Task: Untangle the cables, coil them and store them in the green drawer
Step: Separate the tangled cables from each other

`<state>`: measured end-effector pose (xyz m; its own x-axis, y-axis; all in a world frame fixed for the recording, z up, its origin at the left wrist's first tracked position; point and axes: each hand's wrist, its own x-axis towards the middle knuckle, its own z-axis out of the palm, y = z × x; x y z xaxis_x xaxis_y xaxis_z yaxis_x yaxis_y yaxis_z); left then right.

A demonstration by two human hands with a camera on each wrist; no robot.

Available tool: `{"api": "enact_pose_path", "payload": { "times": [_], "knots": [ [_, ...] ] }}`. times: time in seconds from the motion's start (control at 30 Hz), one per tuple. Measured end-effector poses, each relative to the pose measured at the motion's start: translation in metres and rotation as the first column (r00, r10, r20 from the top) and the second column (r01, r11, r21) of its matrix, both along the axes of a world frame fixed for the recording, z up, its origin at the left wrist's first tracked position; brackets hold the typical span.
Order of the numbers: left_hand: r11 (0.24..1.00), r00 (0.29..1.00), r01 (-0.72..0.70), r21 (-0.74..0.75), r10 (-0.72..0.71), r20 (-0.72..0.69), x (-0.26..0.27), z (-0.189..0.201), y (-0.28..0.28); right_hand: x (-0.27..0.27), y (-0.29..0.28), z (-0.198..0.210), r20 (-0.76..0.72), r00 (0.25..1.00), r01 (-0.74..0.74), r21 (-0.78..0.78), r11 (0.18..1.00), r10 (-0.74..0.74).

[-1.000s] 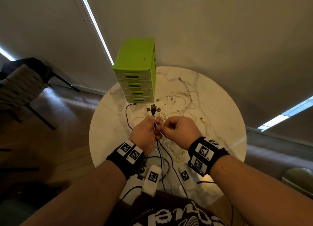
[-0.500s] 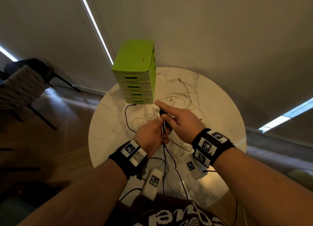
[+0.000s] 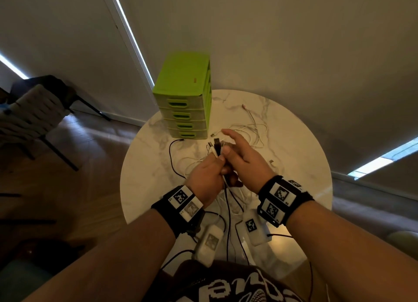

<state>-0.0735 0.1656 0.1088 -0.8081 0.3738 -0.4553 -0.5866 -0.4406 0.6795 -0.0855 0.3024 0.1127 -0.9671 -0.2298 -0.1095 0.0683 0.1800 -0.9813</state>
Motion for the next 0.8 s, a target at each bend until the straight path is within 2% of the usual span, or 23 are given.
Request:
{"api": "enact_pose_path", "payload": {
  "times": [0.03,0.07,0.1,0.13,0.17,0.27,0.37,0.4,0.47,0.53,0.63,0.67,0.73,0.77,0.8],
  "knots": [
    [0.996,0.997,-0.074,-0.055,0.072,-0.026,-0.003,0.004,0.0,0.002,0.0,-0.006,0.088,0.996,-0.002,-0.089,0.996,0.01],
    [0.985,0.986,-0.127,-0.12,0.113,-0.121,-0.005,0.005,-0.002,0.005,0.001,-0.013,0.146,0.988,-0.033,-0.118,0.993,0.05],
    [0.981,0.978,-0.164,-0.103,0.149,-0.143,-0.011,0.005,-0.005,0.008,0.003,-0.02,0.175,0.978,-0.099,-0.076,0.992,0.111],
    [0.973,0.967,-0.217,-0.072,0.204,-0.155,-0.018,0.006,-0.008,0.013,0.005,-0.029,0.193,0.964,-0.183,-0.01,0.983,0.181],
    [0.959,0.955,-0.281,-0.032,0.276,-0.108,-0.026,0.004,-0.015,0.018,0.008,-0.037,0.203,0.948,-0.266,0.077,0.961,0.246],
    [0.887,0.887,-0.46,-0.029,0.459,-0.044,-0.046,0.006,-0.046,0.033,0.029,-0.069,0.243,0.904,-0.419,0.339,0.842,0.352],
    [0.814,0.815,-0.58,-0.032,0.579,-0.024,-0.057,0.007,-0.083,0.04,0.065,-0.101,0.327,0.9,-0.428,0.527,0.734,0.289],
    [0.795,0.796,-0.605,-0.042,0.605,-0.015,-0.057,0.007,-0.091,0.038,0.076,-0.106,0.32,0.917,-0.388,0.577,0.719,0.238],
    [0.779,0.785,-0.619,-0.103,0.619,-0.032,-0.053,0.004,-0.096,0.031,0.086,-0.103,0.268,0.954,-0.278,0.61,0.742,0.137],
    [0.812,0.84,-0.541,-0.22,0.534,-0.097,-0.047,0.0,-0.088,0.022,0.079,-0.081,0.193,0.976,-0.199,0.568,0.799,0.106],
    [0.872,0.953,-0.265,-0.412,0.171,-0.251,-0.033,-0.001,-0.061,0.009,0.053,-0.035,0.064,0.989,-0.149,0.483,0.863,0.135],
    [0.861,0.956,-0.18,-0.475,0.04,-0.29,-0.03,-0.002,-0.052,0.005,0.044,-0.019,0.016,0.989,-0.136,0.455,0.88,0.144],
    [0.775,0.905,-0.084,-0.626,-0.203,-0.374,-0.024,0.001,-0.036,-0.002,0.031,0.006,-0.061,0.99,-0.099,0.372,0.923,0.13],
    [0.723,0.869,-0.091,-0.685,-0.278,-0.409,-0.023,0.004,-0.03,-0.005,0.027,0.016,-0.074,0.992,-0.078,0.298,0.951,0.104],
    [0.689,0.854,-0.125,-0.714,-0.291,-0.43,-0.023,0.005,-0.027,-0.007,0.026,0.022,-0.088,0.993,-0.059,0.229,0.972,0.081]
  ]
}}
